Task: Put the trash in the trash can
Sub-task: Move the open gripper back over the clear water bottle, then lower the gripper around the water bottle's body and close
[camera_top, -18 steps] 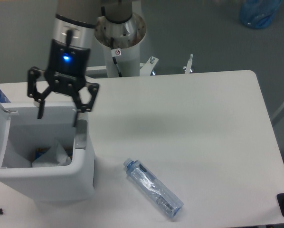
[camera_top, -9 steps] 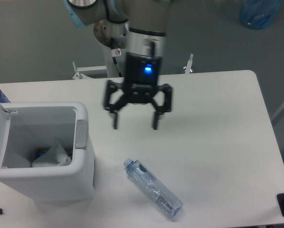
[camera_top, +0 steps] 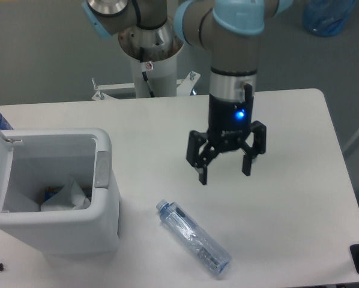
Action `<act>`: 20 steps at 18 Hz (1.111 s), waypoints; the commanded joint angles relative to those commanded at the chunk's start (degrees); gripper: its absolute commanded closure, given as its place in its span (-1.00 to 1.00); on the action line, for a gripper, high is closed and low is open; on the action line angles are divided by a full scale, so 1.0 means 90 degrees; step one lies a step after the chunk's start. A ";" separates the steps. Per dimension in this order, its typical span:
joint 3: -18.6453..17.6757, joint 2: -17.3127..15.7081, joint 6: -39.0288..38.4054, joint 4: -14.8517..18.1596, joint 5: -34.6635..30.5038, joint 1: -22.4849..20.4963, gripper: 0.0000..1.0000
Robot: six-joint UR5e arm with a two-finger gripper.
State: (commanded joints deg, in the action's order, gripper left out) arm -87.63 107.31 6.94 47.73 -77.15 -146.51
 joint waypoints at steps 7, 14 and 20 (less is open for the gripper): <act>0.0185 0.0888 0.0020 0.0000 -0.0060 0.0224 -1.00; 0.0381 0.1602 -0.0068 0.0010 -0.0080 0.0459 -1.00; 0.0449 0.1954 -0.0088 0.0000 -0.0158 0.0459 -1.00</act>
State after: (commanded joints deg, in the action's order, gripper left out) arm -83.59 124.89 6.15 47.73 -78.58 -142.38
